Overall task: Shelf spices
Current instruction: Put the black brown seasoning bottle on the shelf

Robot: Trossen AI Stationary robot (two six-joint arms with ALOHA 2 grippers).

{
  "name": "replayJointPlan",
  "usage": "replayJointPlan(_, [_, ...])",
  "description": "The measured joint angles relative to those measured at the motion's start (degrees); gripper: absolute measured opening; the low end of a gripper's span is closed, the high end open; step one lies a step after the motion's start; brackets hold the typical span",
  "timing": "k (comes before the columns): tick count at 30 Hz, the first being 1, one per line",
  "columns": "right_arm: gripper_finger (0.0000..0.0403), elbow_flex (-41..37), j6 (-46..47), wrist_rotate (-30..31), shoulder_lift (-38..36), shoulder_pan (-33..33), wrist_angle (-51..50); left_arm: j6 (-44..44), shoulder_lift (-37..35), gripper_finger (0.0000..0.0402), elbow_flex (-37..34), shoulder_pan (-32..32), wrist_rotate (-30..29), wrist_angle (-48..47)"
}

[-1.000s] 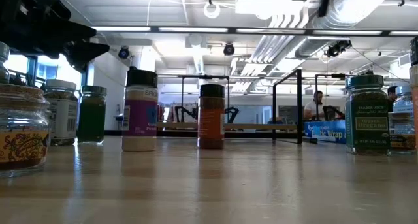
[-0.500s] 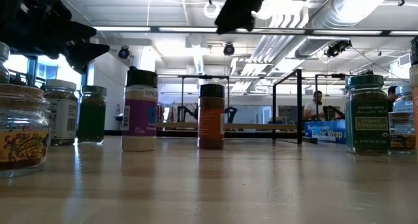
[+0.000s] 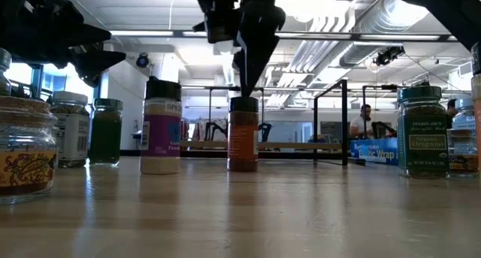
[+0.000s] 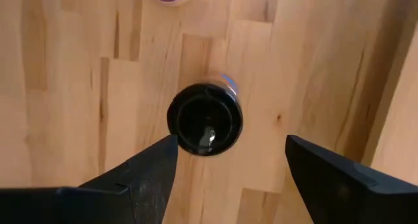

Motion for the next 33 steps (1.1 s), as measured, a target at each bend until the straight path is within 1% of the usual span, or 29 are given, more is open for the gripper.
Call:
replayJointPlan(10, [0.028,0.14,-1.62,0.98,1.68,2.51,4.17,0.0,0.0,0.0234,0.0,0.0,0.32,0.0])
replayJointPlan(12, [0.028,0.11,-1.66,1.42,2.19,2.97,4.1,0.0,0.0,0.0234,0.0,0.0,0.31,0.01])
replayJointPlan(15, [0.028,0.06,-1.59,3.73,2.93,3.45,4.08,0.0,0.0,0.0234,0.0,0.0,0.35,0.07])
replayJointPlan(19, [0.0277,0.05,-0.99,3.83,3.74,3.64,4.18,-0.02,0.01,0.0234,0.0,-0.01,0.36,0.05])
replayJointPlan(22, [0.026,0.05,-0.59,3.85,4.48,3.61,3.47,-0.03,0.15,0.0234,0.0,-0.01,0.38,0.01])
replayJointPlan(27, [0.0195,0.05,-0.58,4.24,5.43,3.61,1.8,-0.02,0.13,0.0234,0.0,-0.01,0.46,0.01])
replayJointPlan(28, [0.0188,0.07,-0.58,4.33,5.45,3.61,1.8,0.0,0.15,0.0234,0.0,0.0,0.46,0.01])
replayJointPlan(31, [0.0188,1.21,-0.56,5.31,5.47,3.61,0.47,-0.03,0.15,0.0234,0.0,-0.02,0.46,0.01])
replayJointPlan(33, [0.0188,3.43,-0.95,7.78,5.43,3.34,-2.72,-0.04,0.13,0.0234,0.0,0.0,0.46,0.03])
